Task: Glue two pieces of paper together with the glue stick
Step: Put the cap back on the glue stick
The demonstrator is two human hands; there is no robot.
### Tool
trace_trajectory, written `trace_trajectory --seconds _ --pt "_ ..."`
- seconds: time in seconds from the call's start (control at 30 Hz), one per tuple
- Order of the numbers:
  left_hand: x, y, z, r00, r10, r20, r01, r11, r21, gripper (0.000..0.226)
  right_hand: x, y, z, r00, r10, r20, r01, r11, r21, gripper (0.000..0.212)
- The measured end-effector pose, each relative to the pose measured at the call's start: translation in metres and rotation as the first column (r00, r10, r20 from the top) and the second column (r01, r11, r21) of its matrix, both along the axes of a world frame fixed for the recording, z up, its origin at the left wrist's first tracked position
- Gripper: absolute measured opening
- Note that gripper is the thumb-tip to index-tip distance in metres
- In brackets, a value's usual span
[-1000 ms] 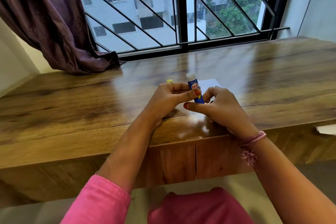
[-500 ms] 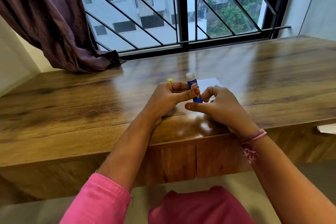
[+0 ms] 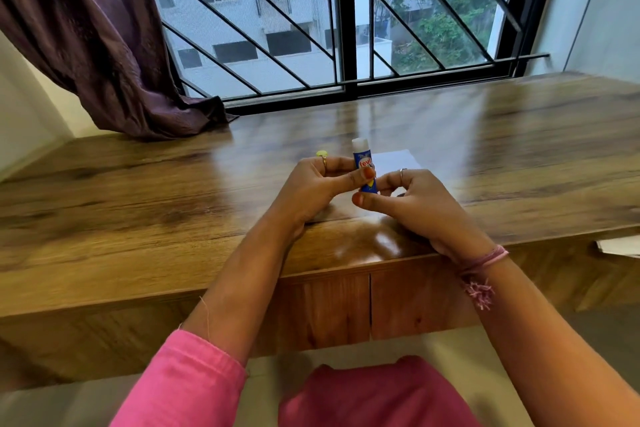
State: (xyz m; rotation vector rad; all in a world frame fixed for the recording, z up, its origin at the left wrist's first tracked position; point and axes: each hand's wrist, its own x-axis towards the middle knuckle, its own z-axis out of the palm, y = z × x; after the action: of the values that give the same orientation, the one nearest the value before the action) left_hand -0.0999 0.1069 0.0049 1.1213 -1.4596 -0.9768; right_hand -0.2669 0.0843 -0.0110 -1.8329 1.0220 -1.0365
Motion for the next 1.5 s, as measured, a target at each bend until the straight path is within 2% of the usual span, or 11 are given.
trace_trajectory --seconds 0.2,0.33,0.47,0.57,0.73,0.87,1.0,1.13,1.2,1.37,1.5 --pt "-0.003 -0.001 -0.001 0.999 0.029 0.025 -0.029 1.000 -0.009 0.030 0.003 -0.001 -0.004 0.974 -0.195 -0.113 0.182 0.976 -0.120 0.040" --pt "-0.001 0.000 0.000 0.999 0.026 0.025 -0.027 0.999 0.021 0.035 0.004 0.001 -0.002 0.978 -0.109 -0.175 0.093 0.991 -0.098 0.035" --pt "0.002 0.000 0.001 0.999 0.033 0.026 -0.034 0.999 0.021 0.029 -0.001 -0.001 0.000 0.998 0.049 -0.029 -0.047 0.996 0.075 0.020" --pt "0.001 -0.002 -0.001 0.998 0.031 0.050 -0.032 0.999 0.035 0.018 0.000 -0.003 -0.002 0.998 -0.022 -0.060 0.023 1.000 0.020 0.018" --pt "-0.001 -0.003 -0.002 0.998 0.045 0.046 -0.046 0.998 0.030 0.008 0.003 -0.004 -0.002 0.969 -0.162 -0.186 0.155 0.987 -0.051 0.038" --pt "0.001 -0.004 -0.002 0.998 0.041 0.054 -0.043 0.998 0.048 0.019 0.003 -0.003 -0.003 0.971 -0.143 -0.191 0.132 0.989 -0.068 0.040" --pt "0.003 -0.003 -0.001 0.999 0.025 0.033 -0.026 0.999 0.045 0.024 -0.001 0.001 0.000 1.000 0.013 0.023 -0.015 0.995 0.102 0.039" --pt "0.004 -0.004 -0.002 0.999 0.026 0.040 -0.028 0.998 0.054 0.007 -0.001 0.001 0.000 0.987 0.051 0.150 -0.072 0.987 0.142 0.022" --pt "0.004 -0.005 -0.002 0.995 0.059 0.075 -0.062 0.997 0.046 0.014 0.001 0.000 -0.001 0.987 0.041 0.154 -0.063 0.988 0.141 0.019" --pt "0.014 -0.014 0.000 0.981 0.152 0.122 -0.146 0.988 -0.055 0.072 0.003 -0.004 -0.004 0.993 -0.007 0.121 -0.013 0.986 0.164 0.024" --pt "0.034 -0.040 -0.002 0.887 0.461 -0.016 -0.461 0.882 -0.096 0.047 0.003 -0.007 -0.005 0.996 -0.013 0.086 -0.002 0.986 0.169 0.027"
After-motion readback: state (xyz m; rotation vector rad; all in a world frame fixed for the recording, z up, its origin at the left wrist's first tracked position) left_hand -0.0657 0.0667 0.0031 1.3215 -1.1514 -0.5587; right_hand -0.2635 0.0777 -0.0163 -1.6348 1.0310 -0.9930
